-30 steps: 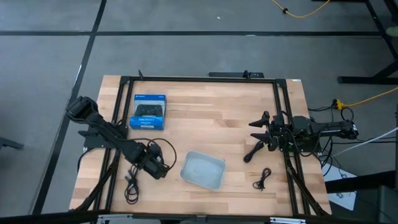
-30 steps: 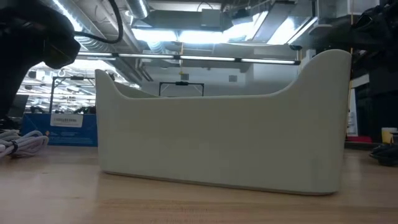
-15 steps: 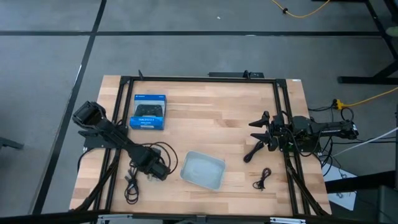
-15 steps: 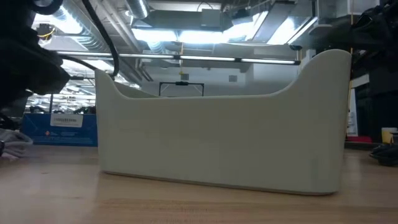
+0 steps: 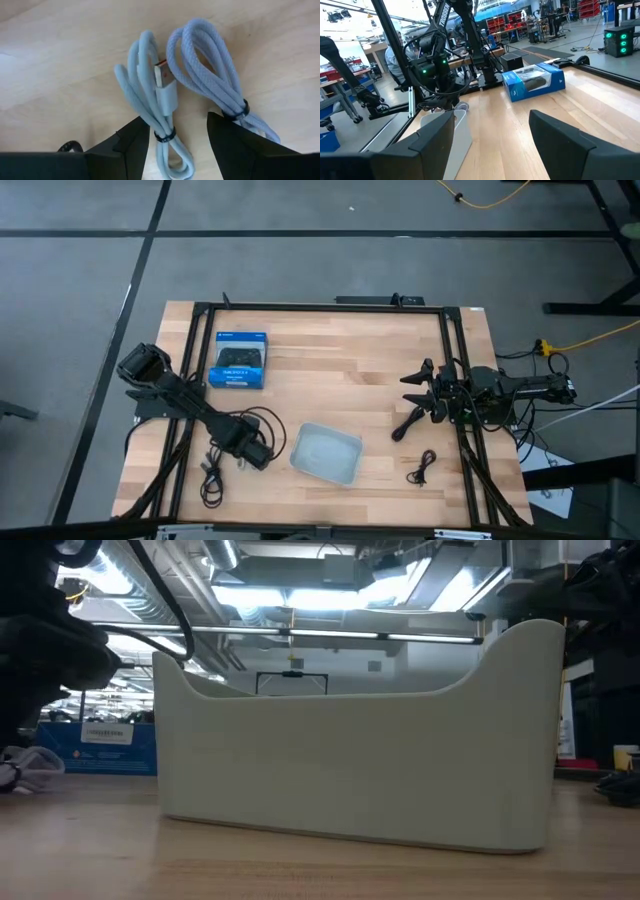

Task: Pick and place USB-C Cables
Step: Put the light blue charger cable into the gray bin

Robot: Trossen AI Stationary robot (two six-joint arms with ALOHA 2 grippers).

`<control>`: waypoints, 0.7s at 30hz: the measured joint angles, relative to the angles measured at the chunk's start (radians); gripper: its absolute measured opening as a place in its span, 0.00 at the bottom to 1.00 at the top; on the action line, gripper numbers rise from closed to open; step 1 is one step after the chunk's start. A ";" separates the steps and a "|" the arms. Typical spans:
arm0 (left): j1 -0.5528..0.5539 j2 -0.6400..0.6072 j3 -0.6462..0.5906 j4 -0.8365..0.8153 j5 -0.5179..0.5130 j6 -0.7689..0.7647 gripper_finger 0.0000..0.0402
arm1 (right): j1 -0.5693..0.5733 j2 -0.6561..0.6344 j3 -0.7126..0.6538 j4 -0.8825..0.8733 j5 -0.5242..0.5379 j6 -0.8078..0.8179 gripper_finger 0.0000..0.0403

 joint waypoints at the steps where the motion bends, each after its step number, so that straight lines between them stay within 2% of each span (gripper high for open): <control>1: -0.001 0.000 0.000 -0.007 0.008 0.000 0.47 | 0.000 0.000 0.000 0.000 0.000 0.000 0.65; 21: -0.002 -0.002 -0.023 -0.063 0.034 0.000 0.47 | 0.000 0.000 0.000 0.000 0.000 0.000 0.65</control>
